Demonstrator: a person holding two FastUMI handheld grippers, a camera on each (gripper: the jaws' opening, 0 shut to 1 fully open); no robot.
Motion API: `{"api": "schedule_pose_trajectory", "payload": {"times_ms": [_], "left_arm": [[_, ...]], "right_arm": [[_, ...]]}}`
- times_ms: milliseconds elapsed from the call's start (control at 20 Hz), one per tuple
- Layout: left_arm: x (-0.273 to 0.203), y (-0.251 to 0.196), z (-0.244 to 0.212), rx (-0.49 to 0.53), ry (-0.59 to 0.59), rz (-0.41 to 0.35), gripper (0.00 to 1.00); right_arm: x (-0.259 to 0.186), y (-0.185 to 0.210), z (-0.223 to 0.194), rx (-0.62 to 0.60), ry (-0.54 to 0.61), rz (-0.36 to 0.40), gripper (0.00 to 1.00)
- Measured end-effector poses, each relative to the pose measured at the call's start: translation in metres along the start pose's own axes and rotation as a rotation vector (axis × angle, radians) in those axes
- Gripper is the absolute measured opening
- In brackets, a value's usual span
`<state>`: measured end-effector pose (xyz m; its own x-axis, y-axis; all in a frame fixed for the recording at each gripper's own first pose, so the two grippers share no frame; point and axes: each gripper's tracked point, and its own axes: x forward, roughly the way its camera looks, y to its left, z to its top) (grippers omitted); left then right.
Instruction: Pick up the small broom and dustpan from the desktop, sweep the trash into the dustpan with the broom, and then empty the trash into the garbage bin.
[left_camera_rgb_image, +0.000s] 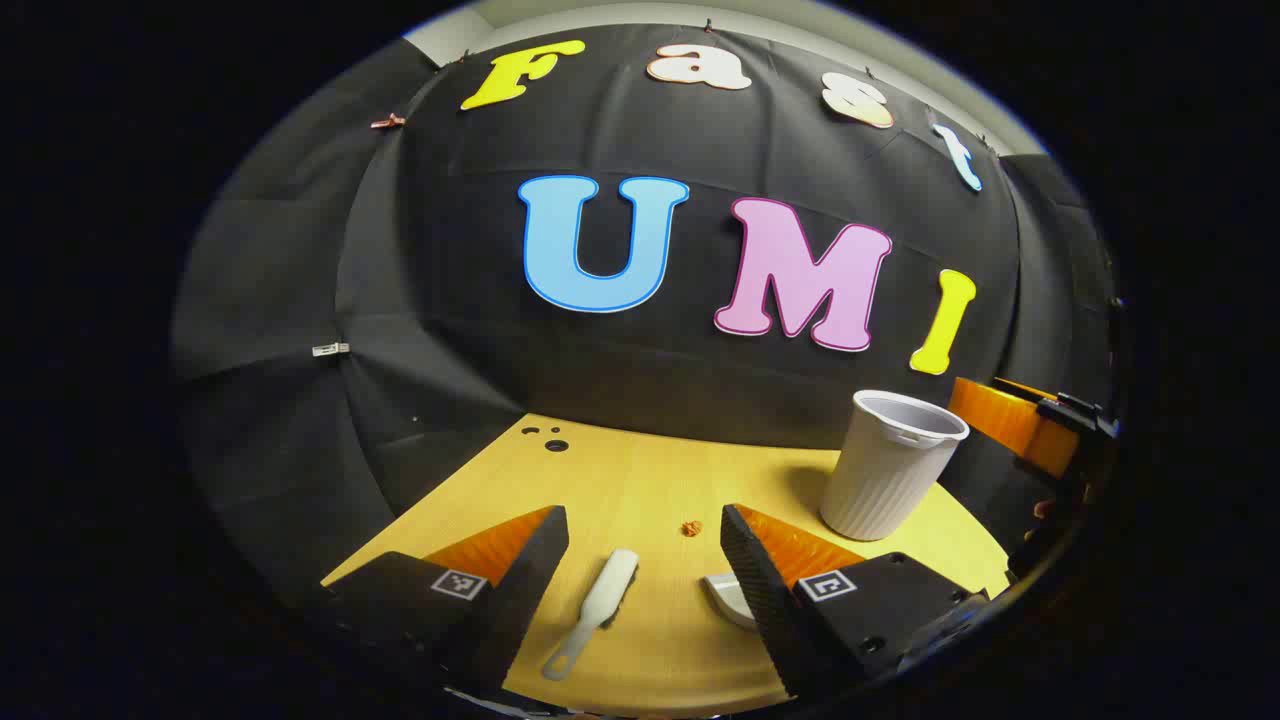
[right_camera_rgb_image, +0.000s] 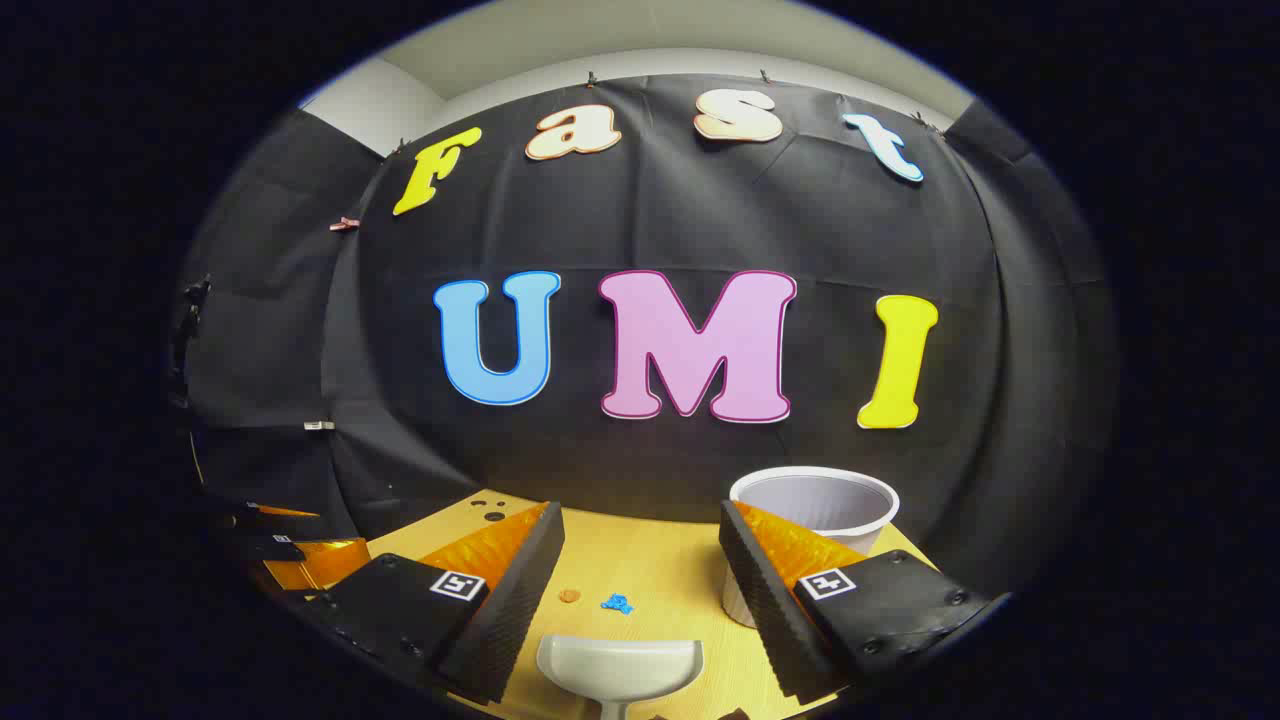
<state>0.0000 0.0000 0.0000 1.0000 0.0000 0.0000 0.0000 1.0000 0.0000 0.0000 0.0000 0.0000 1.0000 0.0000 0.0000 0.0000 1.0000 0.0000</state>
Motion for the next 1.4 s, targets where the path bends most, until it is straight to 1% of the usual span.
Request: {"api": "schedule_pose_trajectory", "payload": {"times_ms": [100,200,350,550,650,700,800,950,1000,1050,1100,1250,1400], "left_arm": [[0.002,0.002,-0.001,0.019,0.003,0.016,0.97],[0.003,0.002,-0.003,0.037,0.009,0.015,0.97],[0.002,-0.001,-0.007,0.035,0.017,-0.011,0.97],[0.004,-0.001,-0.017,0.024,0.057,-0.044,0.97],[0.010,0.001,-0.025,-0.004,0.087,-0.061,0.97],[0.013,0.000,-0.032,-0.023,0.114,-0.081,0.97],[0.022,0.004,-0.047,-0.043,0.170,-0.097,0.97],[0.038,0.011,-0.071,-0.029,0.253,-0.105,0.97],[0.042,0.009,-0.083,-0.037,0.294,-0.123,0.96],[0.045,0.005,-0.092,-0.053,0.335,-0.151,0.96],[0.051,0.006,-0.103,-0.056,0.368,-0.162,0.96],[0.070,0.013,-0.131,-0.013,0.462,-0.159,0.96],[0.084,0.024,-0.165,0.063,0.587,-0.136,0.96]], "right_arm": [[0.001,-0.002,-0.002,0.008,0.001,-0.002,0.97],[0.002,-0.001,-0.008,0.007,0.019,0.005,0.97],[-0.002,0.002,-0.016,0.033,0.063,0.035,0.98],[-0.010,-0.003,-0.026,0.020,0.099,0.042,0.97],[-0.016,-0.005,-0.033,0.023,0.125,0.048,0.97],[-0.019,-0.008,-0.036,0.025,0.138,0.048,0.98],[-0.024,-0.016,-0.046,0.020,0.172,0.034,0.98],[-0.034,-0.025,-0.063,0.023,0.232,0.026,0.98],[-0.037,-0.028,-0.068,0.024,0.249,0.023,0.98],[-0.041,-0.032,-0.072,0.026,0.267,0.022,0.98],[-0.044,-0.035,-0.075,0.030,0.278,0.022,0.98],[-0.049,-0.046,-0.084,0.044,0.305,0.007,0.98],[-0.055,-0.060,-0.095,0.070,0.344,-0.021,0.98]]}}
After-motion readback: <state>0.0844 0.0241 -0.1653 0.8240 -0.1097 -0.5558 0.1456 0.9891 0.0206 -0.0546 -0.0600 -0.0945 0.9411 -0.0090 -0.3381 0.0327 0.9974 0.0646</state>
